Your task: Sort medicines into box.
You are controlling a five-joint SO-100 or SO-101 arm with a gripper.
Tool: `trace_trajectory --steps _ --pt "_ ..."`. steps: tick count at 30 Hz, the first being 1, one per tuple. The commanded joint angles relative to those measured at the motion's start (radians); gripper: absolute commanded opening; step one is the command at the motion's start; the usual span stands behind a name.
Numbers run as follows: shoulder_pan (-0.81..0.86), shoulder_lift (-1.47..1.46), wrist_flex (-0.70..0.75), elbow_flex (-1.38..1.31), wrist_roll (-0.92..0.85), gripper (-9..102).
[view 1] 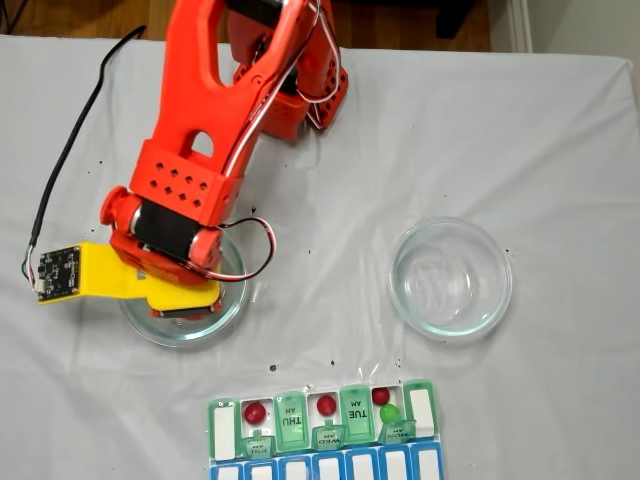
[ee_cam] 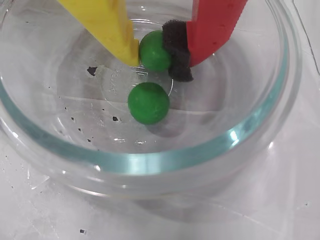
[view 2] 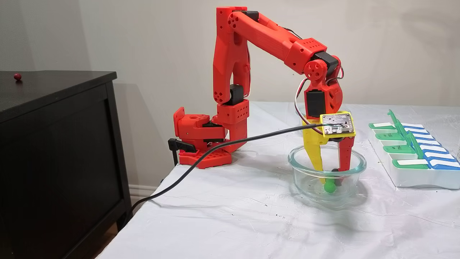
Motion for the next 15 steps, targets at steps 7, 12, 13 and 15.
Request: trace_trajectory --steps 7,12,13,15 --pt "0.034 0.36 0.153 -0.058 -0.069 0" --pt "-0.011 0.466 0.198 -0.106 -0.049 0" --pt "-0.04 0.488 0.183 -0.101 -0.023 0" --pt "-0.092 0.517 0.133 -0.078 0.018 0"
